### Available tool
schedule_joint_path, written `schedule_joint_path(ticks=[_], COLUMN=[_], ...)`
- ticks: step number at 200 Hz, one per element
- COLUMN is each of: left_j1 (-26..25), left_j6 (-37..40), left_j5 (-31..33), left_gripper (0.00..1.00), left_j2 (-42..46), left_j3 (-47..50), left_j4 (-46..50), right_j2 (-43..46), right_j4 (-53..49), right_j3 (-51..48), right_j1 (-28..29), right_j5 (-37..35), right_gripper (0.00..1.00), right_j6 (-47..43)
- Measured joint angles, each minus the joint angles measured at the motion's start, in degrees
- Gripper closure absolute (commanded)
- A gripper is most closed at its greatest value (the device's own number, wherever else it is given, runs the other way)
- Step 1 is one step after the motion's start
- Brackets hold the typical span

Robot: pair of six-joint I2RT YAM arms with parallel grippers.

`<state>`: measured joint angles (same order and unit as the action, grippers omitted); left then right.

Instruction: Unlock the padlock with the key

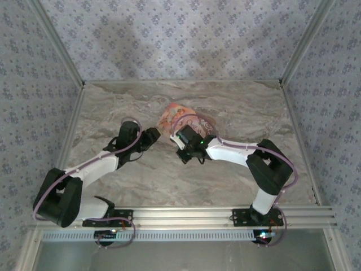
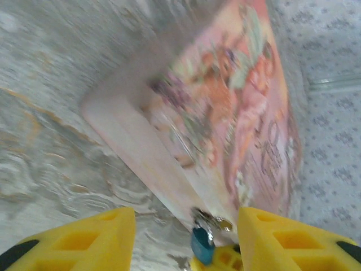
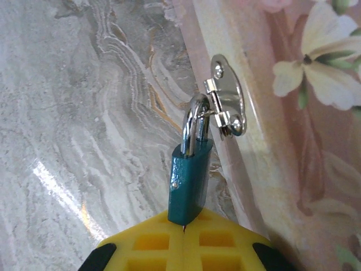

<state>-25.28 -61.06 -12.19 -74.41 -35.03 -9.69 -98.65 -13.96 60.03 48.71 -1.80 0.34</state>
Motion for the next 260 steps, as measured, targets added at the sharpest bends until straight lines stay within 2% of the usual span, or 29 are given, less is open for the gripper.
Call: schedule_joint_path(ticks=[24, 31, 41, 49, 56, 100, 130, 173, 215, 260], left_j1=[2.1, 2.2, 2.3, 2.3, 2.3, 2.2, 1.0, -2.9, -9.2, -12.5], left_j6=[1.6, 1.9, 2.1, 2.2, 2.2, 2.1, 2.1, 2.3, 3.2, 3.8], left_j5=[1.1, 1.2, 1.1, 1.1, 1.1, 1.0, 0.6, -1.1, -1.1, 0.5], left_gripper=[0.48, 0.48, 0.48, 0.48, 0.48, 0.48, 0.48, 0.48, 0.46, 0.43], left_j2=[-0.5, -0.8, -1.3, -1.5, -1.7, -1.8, -1.8, -2.8, -8.5, -15.3], left_j3=[-1.1, -1.5, -1.9, -2.0, -2.0, -2.0, -1.7, -1.1, -1.1, -1.1], left_j4=[2.7, 3.1, 3.5, 3.5, 3.6, 3.6, 3.3, 0.7, -3.1, -10.1], right_j2=[0.7, 1.0, 1.5, 1.9, 2.4, 8.5, 10.7, 10.0, 8.2, 5.1], right_j4=[-1.8, -2.6, -3.8, -4.5, -4.6, -2.5, -1.6, 0.2, 3.1, 4.9], right_j3=[0.7, 0.9, 1.4, 1.6, 1.7, 0.0, -0.4, -4.0, -4.6, -2.1], right_j1=[0.3, 0.3, 0.3, 0.3, 0.3, -2.0, -3.9, -4.9, -7.4, -10.6], right_j5=[-0.3, -0.3, -0.3, -0.1, 0.1, 3.4, 5.2, 6.8, 7.4, 7.2], right_gripper=[1.0, 0.91, 0.74, 0.66, 0.63, 0.63, 0.66, 0.71, 0.67, 0.64], right_j6=[0.0, 0.0, 0.1, 0.0, 0.1, 2.9, 5.1, 7.9, 9.7, 9.8])
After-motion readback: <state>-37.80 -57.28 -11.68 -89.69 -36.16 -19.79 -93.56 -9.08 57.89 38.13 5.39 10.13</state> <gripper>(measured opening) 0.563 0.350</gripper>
